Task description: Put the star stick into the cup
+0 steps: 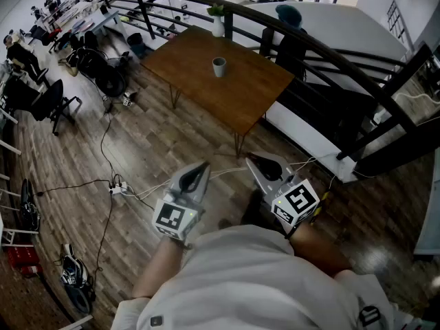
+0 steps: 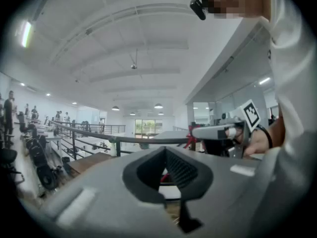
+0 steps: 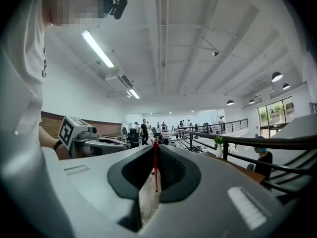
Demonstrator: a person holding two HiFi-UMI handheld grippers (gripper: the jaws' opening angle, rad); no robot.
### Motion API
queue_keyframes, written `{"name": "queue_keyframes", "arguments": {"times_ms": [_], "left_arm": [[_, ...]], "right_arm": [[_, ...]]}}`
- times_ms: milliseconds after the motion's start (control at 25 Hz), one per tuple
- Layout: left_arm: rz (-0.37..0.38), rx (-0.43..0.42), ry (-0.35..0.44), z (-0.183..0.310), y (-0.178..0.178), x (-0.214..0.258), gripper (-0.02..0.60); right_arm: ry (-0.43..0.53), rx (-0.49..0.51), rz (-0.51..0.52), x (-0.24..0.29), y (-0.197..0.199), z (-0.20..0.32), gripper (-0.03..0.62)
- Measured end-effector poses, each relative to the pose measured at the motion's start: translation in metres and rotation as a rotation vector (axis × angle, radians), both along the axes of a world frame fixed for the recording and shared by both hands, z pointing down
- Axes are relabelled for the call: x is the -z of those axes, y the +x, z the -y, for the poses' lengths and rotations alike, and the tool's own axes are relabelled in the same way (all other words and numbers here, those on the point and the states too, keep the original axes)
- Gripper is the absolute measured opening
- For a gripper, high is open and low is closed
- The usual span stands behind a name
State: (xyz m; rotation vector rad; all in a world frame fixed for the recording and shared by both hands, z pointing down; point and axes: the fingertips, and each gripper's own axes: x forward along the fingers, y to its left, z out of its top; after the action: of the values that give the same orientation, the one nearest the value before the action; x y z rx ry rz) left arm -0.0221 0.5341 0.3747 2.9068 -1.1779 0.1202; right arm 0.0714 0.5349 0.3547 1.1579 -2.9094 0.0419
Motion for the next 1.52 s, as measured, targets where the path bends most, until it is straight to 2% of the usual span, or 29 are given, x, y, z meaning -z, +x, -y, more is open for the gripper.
{"name": "queue_keyframes", "arguments": {"times_ms": [480, 800, 1120, 1280, 1520], "left_arm": [[0.003, -0.007, -0.019, 0.033, 0.016, -0.006, 0.003], [0.009, 0.0, -0.039, 0.091, 0.039, -0.015, 0.003], [-0.002, -0.01, -0.023, 0.197, 0.111, 0.005, 0.003], [-0.008, 0.023, -0.021, 0.249, 0.146, 0.007, 0.003], [0.031, 0.062, -0.032, 0.298, 0.192, 0.002, 0.003]], "right_arm": [[-0.01, 0.008, 0.0, -0.006, 0.012, 0.035, 0.023], [0.011, -0.01, 0.017, -0.004, 0.041, 0.091, 0.023], [0.01, -0.001, 0.001, 0.009, 0.107, 0.194, 0.023], [0.007, 0.03, -0.001, 0.005, 0.136, 0.245, 0.023], [-0.012, 0.083, 0.004, -0.002, 0.179, 0.299, 0.023]]}}
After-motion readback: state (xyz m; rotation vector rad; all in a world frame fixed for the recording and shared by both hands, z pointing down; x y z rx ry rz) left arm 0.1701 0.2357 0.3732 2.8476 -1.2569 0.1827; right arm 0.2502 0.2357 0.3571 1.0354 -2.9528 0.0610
